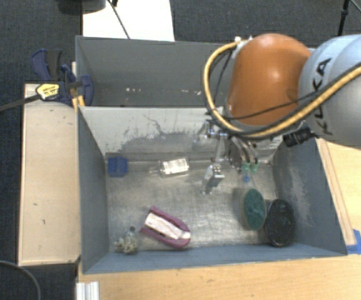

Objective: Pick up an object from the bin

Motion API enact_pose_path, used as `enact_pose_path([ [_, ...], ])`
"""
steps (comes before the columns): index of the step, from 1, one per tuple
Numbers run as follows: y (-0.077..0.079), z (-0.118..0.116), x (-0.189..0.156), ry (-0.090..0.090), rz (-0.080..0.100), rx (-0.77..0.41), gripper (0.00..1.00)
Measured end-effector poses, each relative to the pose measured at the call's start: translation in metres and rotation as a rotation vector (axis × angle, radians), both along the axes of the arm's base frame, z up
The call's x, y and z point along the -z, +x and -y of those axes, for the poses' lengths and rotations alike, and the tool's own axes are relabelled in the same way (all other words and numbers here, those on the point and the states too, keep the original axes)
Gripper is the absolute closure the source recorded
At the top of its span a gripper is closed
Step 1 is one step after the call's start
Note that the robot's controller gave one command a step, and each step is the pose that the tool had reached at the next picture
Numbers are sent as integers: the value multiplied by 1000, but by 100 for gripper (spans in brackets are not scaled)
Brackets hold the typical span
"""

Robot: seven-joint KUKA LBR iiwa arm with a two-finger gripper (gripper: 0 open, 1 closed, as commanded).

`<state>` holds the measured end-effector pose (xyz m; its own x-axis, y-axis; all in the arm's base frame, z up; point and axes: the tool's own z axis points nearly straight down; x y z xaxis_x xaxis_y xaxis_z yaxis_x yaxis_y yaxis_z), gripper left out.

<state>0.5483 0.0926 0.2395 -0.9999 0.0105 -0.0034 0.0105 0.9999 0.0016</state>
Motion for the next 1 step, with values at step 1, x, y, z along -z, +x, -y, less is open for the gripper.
enact_pose_path([
  [1,0,-37,155,-1,18,-86,0],
])
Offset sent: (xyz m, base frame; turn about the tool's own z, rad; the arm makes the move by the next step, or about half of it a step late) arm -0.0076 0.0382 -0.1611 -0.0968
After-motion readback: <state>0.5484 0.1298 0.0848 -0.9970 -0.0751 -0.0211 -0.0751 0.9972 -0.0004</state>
